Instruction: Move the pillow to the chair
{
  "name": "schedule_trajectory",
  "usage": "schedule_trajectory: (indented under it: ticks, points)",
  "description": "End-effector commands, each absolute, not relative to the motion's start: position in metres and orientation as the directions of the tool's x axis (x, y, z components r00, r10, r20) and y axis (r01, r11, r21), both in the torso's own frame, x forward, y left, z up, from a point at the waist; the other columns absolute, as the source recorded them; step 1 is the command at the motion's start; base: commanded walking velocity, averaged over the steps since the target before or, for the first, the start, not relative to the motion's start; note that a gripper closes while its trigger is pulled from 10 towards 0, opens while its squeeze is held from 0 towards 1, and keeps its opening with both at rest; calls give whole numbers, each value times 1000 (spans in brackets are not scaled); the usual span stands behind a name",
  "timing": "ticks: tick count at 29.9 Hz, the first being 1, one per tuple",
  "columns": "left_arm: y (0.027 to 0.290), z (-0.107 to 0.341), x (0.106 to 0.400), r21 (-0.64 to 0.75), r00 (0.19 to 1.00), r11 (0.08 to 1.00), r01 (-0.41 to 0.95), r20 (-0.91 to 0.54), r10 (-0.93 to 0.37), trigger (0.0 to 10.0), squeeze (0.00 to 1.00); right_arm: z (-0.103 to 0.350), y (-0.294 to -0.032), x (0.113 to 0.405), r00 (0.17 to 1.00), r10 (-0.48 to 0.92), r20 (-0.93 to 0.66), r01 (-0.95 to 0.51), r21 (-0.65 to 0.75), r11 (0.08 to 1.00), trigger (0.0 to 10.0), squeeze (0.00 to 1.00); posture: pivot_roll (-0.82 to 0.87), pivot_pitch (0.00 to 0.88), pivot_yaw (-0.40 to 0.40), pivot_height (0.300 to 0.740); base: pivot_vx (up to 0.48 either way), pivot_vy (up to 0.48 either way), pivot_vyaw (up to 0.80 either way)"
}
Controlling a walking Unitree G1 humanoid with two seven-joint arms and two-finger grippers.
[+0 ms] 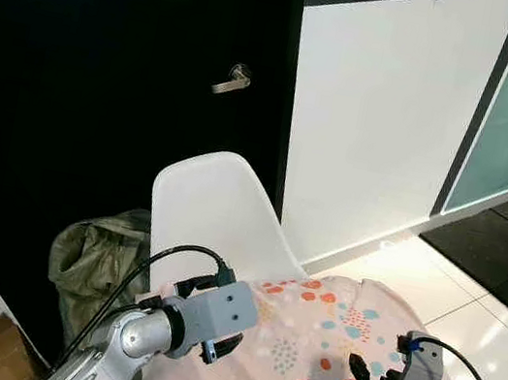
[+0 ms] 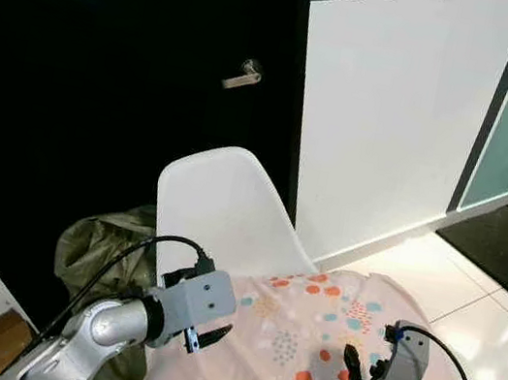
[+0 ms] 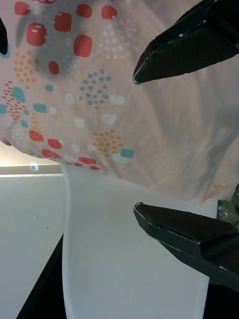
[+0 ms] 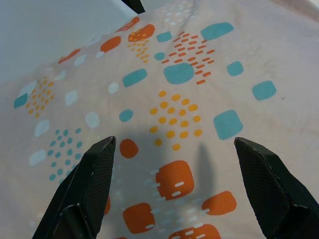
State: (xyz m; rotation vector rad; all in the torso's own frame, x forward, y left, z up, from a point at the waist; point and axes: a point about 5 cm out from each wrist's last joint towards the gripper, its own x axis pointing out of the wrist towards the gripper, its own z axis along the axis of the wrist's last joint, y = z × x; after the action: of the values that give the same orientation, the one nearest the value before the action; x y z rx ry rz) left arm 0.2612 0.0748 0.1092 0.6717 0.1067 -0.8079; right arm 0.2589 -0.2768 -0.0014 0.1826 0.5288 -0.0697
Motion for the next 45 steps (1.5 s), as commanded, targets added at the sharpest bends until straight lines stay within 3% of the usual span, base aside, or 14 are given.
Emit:
schedule_trajectory:
  ticks: [1, 21, 27, 31, 32, 34, 35, 36, 38, 40, 41, 43, 45]
  points:
    - [85, 109, 264, 520, 710, 505, 689, -345, -614, 10000, 0, 0, -269, 263, 871, -3, -491, 103, 177, 979, 10000, 0, -145, 9, 113, 740, 0, 0, 0]
    - [79, 111, 261, 504, 703, 511, 696, -332, -629, 10000, 0, 1, -276, 261, 870, -21, -493, 121, 172, 978, 10000, 0, -139, 33, 99, 740, 0, 0, 0]
    - [73, 111, 260, 645, 746, 443, 622, -318, -585, 10000, 0, 0, -276, 261, 858, -32, -513, 120, 139, 983, 10000, 0, -156, 23, 91, 740, 0, 0, 0]
    - [80, 102, 261, 455, 730, 573, 681, -360, -581, 10000, 0, -1, -273, 263, 840, -29, -542, 72, 58, 996, 10000, 0, -170, 10, 74, 740, 0, 0, -300]
    - [85, 102, 262, 364, 744, 649, 668, -342, -574, 10000, 0, -1, -271, 264, 835, -31, -550, 62, 38, 997, 10000, 0, -177, 6, 68, 740, 0, 0, -725]
    - [87, 102, 263, 302, 755, 694, 654, -326, -569, 10000, 0, -2, -270, 264, 831, -33, -556, 57, 27, 998, 10000, 0, -177, 6, 68, 740, 0, 0, -725]
    - [96, 104, 266, 154, 792, 790, 593, -284, -540, 10000, 0, -1, -269, 266, 830, -32, -557, 56, 26, 998, 10000, 0, -181, 3, 57, 740, 0, 0, -725]
    - [96, 104, 266, 154, 792, 790, 593, -284, -540, 10000, 0, -1, -269, 266, 830, -32, -557, 56, 26, 998, 10000, 0, -181, 3, 57, 740, 0, 0, -725]
    - [120, 111, 275, -96, 882, 903, 418, -195, -429, 10000, 0, 1, -267, 270, 830, -21, -557, 44, 28, 999, 10000, 0, -181, 11, 38, 740, 0, 0, -725]
    - [147, 110, 280, -304, 936, 915, 264, -148, -319, 10000, 0, 3, -265, 274, 827, -9, -562, 22, 16, 1000, 10000, 0, -191, 12, 25, 740, 0, 0, -725]
    - [147, 110, 280, -304, 936, 915, 264, -148, -319, 10000, 0, 3, -265, 274, 827, -9, -562, 22, 16, 1000, 10000, 0, -191, 12, 25, 740, 0, 0, -725]
    - [164, 101, 280, -431, 949, 884, 183, -159, -274, 10000, 0, 6, -263, 277, 827, -3, -562, 4, 1, 1000, 10000, 0, -201, 15, 20, 740, 0, 0, -725]
    - [164, 101, 280, -431, 949, 884, 183, -159, -274, 10000, 0, 6, -263, 277, 827, -3, -562, 4, 1, 1000, 10000, 0, -201, 15, 20, 740, 0, 0, -725]
